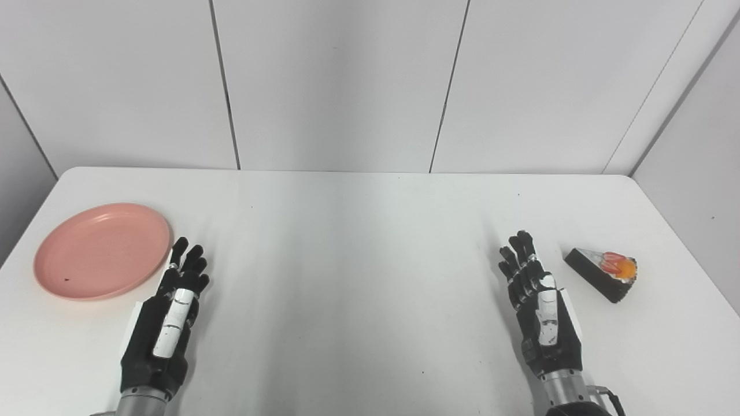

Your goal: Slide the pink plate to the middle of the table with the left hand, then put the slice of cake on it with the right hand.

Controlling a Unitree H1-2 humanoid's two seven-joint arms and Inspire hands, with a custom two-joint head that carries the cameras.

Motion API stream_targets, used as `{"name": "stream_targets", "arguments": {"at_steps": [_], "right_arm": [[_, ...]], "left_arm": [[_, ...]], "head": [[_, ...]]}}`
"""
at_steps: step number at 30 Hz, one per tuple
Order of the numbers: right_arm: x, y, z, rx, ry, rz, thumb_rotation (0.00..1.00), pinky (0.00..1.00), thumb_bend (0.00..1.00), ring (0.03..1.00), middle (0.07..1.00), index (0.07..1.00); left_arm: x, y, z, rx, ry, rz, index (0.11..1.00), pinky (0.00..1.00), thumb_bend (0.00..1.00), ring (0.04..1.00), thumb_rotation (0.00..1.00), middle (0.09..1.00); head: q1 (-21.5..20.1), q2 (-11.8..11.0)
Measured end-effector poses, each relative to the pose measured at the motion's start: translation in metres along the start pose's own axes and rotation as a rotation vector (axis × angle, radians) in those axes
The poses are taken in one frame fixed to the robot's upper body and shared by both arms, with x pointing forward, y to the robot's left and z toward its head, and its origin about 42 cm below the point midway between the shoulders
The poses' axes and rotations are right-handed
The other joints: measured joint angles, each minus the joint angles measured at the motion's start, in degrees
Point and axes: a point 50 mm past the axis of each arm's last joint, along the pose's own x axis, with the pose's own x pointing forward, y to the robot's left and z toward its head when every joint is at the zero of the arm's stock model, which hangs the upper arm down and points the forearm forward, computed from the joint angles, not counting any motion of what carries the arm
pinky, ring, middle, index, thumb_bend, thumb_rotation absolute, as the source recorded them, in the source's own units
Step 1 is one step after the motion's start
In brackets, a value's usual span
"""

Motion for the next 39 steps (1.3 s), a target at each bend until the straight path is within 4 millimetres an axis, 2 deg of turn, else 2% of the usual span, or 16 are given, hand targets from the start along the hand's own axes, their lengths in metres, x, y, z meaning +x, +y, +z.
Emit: {"name": "stream_targets", "arguments": {"at_steps": [18,39], "right_arm": [[-0.002,0.009,-0.001,0.025,0.034,-0.02,1.0,0.96,0.81,0.939,0.943,0.944],[-0.004,0.011,-0.002,0.043,0.066,-0.019,1.0,0.95,0.83,0.932,0.949,0.937]], "left_arm": [[0.0,0.001,0.0,0.001,0.0,-0.01,1.0,1.0,0.9,0.994,0.75,0.991],[0.0,0.0,-0.001,-0.002,0.004,-0.008,1.0,1.0,0.9,0.996,0.72,0.992]], "head": [[-0.4,-0.3],[0.4,-0.7]]}}
